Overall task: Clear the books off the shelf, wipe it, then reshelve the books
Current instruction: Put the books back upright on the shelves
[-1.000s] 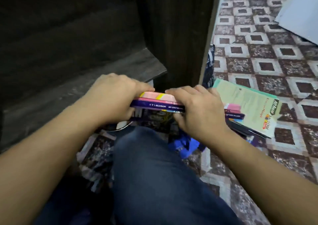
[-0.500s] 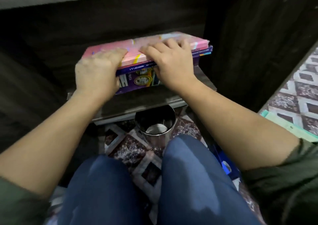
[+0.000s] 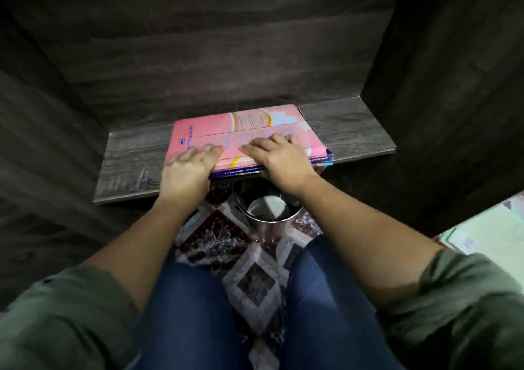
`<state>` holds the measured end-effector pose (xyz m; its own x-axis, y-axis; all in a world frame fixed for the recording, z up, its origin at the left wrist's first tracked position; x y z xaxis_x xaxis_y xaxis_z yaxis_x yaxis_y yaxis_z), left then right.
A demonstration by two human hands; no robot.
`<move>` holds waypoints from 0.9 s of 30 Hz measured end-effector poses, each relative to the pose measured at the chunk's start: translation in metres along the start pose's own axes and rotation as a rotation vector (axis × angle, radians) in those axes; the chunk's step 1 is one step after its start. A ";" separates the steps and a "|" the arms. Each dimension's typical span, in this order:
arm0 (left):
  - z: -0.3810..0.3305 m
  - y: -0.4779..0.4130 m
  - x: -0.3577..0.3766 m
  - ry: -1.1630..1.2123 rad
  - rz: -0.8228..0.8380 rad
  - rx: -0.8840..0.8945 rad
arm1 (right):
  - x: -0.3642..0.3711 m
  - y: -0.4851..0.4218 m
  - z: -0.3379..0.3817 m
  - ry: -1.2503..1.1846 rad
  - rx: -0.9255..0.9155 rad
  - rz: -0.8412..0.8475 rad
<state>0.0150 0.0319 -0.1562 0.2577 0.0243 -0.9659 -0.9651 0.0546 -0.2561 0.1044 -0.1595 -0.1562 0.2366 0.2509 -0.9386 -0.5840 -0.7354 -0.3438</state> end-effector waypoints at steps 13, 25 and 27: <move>0.012 -0.004 0.035 -0.089 0.015 0.001 | 0.027 0.005 -0.030 0.047 0.065 0.323; -0.064 -0.031 -0.013 -0.177 0.472 -0.092 | -0.015 0.063 -0.060 -0.233 0.243 0.316; -0.107 -0.035 -0.024 -0.121 0.407 0.021 | -0.032 0.098 -0.069 -0.241 0.350 0.288</move>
<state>0.0374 -0.0772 -0.1283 -0.1391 0.1649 -0.9764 -0.9885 0.0361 0.1470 0.0925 -0.2832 -0.1577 -0.1342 0.2376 -0.9620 -0.8340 -0.5514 -0.0198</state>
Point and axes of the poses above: each hand's wrist, its own y-axis away from the middle knuckle, its own x-axis out of the palm, z = x × y, the point moved 1 cm from there along -y, towards the middle knuckle
